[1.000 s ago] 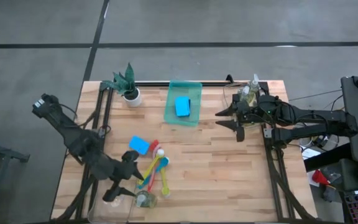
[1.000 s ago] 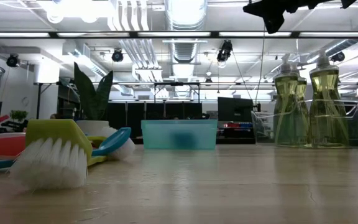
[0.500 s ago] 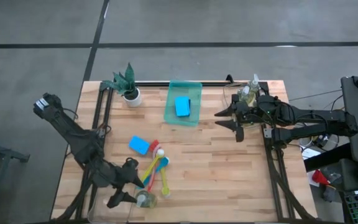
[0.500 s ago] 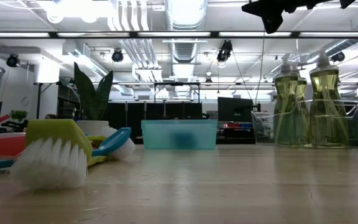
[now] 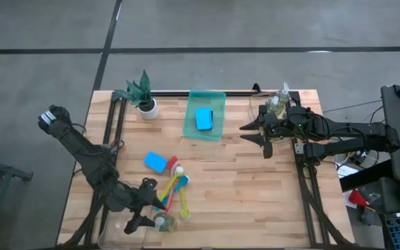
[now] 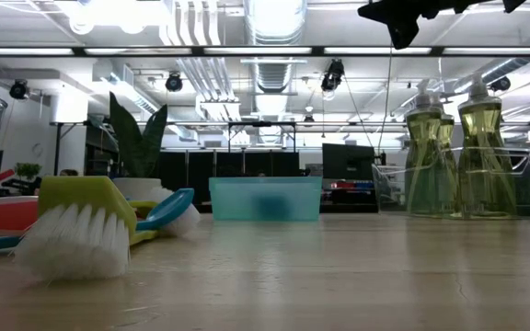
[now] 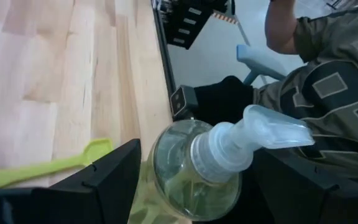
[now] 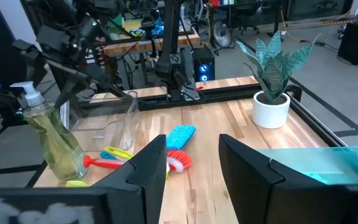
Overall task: Pick & Place Kitchen Sink Supplies
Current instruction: Put the yellow soap dispenser into the top transparent bin
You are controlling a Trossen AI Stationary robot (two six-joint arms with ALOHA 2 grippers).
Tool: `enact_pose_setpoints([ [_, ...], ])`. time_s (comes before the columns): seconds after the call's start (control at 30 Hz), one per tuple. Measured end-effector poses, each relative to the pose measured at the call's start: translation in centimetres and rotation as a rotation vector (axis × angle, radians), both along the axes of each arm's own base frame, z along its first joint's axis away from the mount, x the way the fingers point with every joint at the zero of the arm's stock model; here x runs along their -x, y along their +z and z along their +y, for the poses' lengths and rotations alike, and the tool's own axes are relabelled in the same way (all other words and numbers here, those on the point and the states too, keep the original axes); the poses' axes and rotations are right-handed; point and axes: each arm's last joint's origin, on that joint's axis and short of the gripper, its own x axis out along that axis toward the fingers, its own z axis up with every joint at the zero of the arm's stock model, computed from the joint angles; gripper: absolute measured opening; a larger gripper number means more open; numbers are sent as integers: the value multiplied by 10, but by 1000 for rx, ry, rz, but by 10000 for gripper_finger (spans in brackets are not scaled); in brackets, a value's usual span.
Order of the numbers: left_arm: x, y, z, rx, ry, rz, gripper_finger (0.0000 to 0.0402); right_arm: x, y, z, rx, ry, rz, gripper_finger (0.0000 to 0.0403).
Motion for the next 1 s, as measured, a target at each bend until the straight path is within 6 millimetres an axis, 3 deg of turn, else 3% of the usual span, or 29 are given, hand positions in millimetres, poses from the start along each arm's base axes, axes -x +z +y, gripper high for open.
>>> enact_pose_setpoints([
  [0.47,-1,-13,0,5,-4,-40,285,0,0,0,1,-3,0,121],
  [1.0,-2,-13,2,-34,58,-79,165,0,0,0,1,-5,1,101],
])
